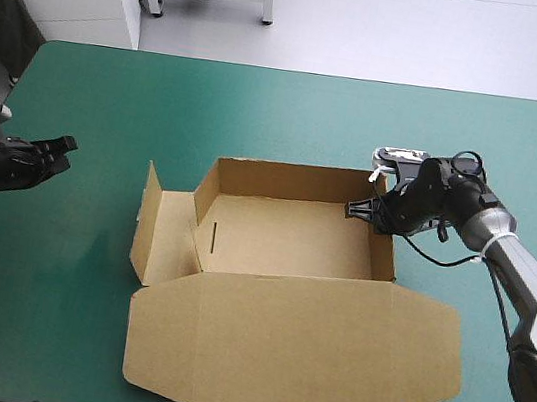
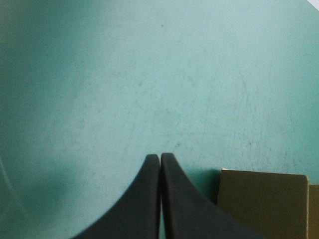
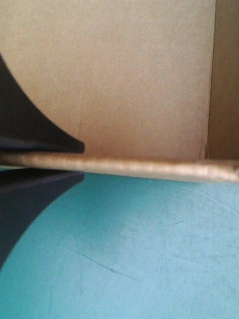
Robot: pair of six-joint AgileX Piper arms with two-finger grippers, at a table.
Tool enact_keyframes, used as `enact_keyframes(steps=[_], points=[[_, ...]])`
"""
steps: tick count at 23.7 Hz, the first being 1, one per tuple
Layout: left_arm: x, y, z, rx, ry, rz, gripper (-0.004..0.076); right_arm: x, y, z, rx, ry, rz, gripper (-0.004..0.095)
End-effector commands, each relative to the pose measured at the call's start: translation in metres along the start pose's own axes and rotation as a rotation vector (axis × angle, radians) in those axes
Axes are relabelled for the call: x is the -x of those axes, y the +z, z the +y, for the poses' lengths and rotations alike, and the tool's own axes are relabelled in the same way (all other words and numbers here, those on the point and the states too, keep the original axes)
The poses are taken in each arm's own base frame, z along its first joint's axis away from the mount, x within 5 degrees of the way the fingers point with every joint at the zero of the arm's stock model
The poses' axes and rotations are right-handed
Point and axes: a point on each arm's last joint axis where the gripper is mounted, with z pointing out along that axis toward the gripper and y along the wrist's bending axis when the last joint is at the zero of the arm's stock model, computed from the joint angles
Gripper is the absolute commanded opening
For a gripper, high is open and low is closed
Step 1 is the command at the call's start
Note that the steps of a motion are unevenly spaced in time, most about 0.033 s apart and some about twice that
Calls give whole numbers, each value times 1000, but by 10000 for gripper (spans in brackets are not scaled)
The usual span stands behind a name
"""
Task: Fold the box
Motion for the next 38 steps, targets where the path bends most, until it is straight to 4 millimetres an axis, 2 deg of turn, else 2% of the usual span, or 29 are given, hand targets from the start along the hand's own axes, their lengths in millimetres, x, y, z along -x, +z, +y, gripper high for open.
enact_keyframes(steps=[1, 3, 5, 7, 8, 9, 18, 20, 23, 24, 26, 29, 34, 38], points=[[8, -14, -11, -33, 1, -71, -10, 11, -23, 2, 8, -24, -116, 164], [8, -14, -11, -33, 1, -71, -10, 14, -26, 3, 8, -26, -129, 299], [8, -14, -11, -30, 4, -70, -10, 19, -34, 4, 13, -26, -147, 522], [8, -14, -11, -28, 6, -70, -10, 23, -40, 6, 16, -26, -155, 637], [8, -14, -11, -28, 6, -70, -10, 26, -48, 7, 19, -16, -154, 720], [8, -14, -11, -28, 6, -70, -10, 29, -56, 8, 20, -2, -153, 757], [9, -14, -11, -26, 6, -76, -10, 34, -102, 14, 13, -15, -85, 760], [9, -14, -11, -26, 6, -76, -10, 35, -118, 15, 12, -18, -115, 758], [9, -14, -11, -26, 6, -74, -10, 31, -134, 18, 36, -15, -152, 758], [8, -14, -11, -27, 6, -73, -10, 25, -144, 18, 40, -16, -170, 758], [8, -14, -11, -30, 6, -66, -10, 16, -150, 17, 35, -8, -173, 758], [7, -14, -12, -33, 4, -59, -10, 8, -140, 15, 32, 2, -130, 758], [8, -14, -12, -39, -20, -65, -10, -4, -95, 15, 24, 17, -73, 758], [8, -14, -12, -39, -20, -65, -10, -10, -71, 13, 18, 34, -67, 758]])
